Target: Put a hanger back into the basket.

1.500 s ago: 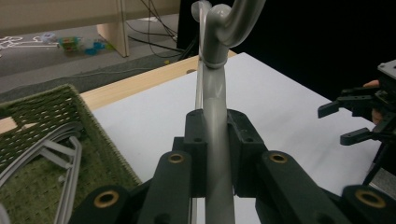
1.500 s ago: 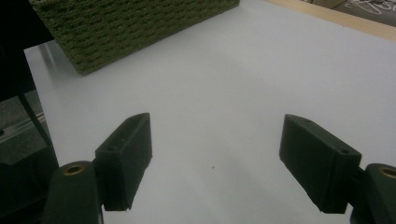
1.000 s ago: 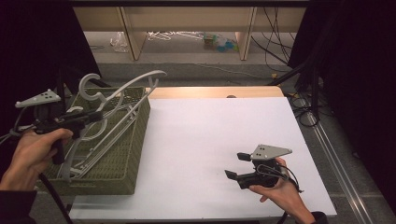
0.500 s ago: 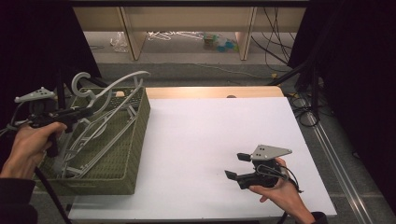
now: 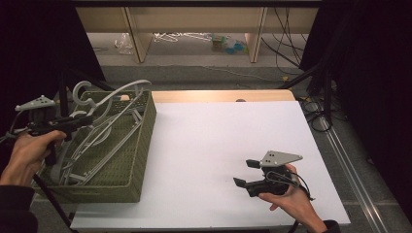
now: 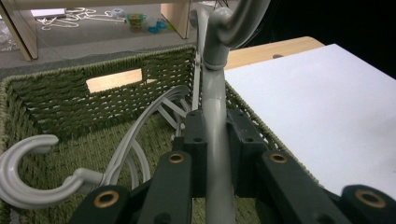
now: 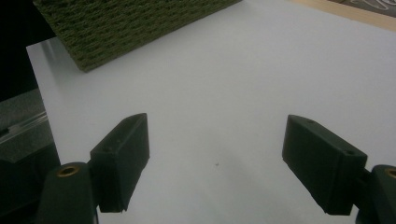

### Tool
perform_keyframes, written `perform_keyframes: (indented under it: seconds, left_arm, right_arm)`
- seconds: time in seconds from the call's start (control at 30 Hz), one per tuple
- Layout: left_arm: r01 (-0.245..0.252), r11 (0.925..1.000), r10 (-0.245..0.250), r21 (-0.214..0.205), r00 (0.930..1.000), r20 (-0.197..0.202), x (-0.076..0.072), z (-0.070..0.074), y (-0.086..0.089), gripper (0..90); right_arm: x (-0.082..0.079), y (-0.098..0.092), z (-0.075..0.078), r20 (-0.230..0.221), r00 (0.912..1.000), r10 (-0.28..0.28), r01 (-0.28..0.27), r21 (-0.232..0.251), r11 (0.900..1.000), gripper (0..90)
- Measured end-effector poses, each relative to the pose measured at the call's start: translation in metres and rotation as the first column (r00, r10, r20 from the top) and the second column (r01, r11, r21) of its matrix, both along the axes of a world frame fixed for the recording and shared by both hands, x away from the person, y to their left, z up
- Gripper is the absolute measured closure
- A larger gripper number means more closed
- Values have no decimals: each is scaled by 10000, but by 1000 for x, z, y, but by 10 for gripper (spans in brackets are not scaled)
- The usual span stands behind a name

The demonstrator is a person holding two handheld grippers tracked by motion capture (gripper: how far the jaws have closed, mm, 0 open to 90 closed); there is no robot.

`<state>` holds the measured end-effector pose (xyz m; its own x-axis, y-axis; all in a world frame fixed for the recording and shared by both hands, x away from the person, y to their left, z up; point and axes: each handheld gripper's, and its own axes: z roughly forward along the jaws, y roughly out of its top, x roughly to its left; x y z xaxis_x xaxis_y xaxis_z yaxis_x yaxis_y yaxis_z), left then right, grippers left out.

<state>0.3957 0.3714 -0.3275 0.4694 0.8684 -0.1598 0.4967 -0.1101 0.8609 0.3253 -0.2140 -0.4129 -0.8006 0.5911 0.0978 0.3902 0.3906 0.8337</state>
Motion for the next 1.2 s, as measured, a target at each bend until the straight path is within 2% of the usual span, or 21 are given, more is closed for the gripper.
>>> perform_keyframes:
  seconds: [0.33,0.53,0.63,0.87,0.9,1.03,1.13,1.2]
  left_arm:
    - [-31,9997,38,260,9996,-270,-2,-12,11,789]
    - [44,9999,-40,127,9994,-357,-4,-19,14,789]
    - [141,9993,-123,360,9987,-500,-3,-21,14,789]
    - [280,9994,-260,226,9962,-834,1,-35,10,789]
    - [300,9993,-278,220,9955,-903,2,-37,8,789]
    - [339,9992,-314,209,9934,-1104,5,-44,3,790]
    - [236,9997,-237,-25,9913,-1291,7,-51,3,790]
    - [113,9999,-115,-24,9902,-1389,7,-54,4,788]
  right_arm:
    - [0,-1,0,-30,10000,-16,16,6,10000,240]
    - [0,-1,0,-44,10000,-15,15,-4,10000,240]
    - [1,-1,-1,-48,10000,-13,13,-40,10000,240]
    - [1,-1,-1,-70,10000,5,-6,-43,10000,240]
    - [0,-2,0,-86,9999,-56,55,-160,9999,240]
    - [1,-1,0,-56,10000,5,-6,-42,10000,240]
    - [1,-2,0,7,10000,13,-13,-59,10000,240]
    - [1,-2,0,-39,10000,-1,1,-42,10000,240]
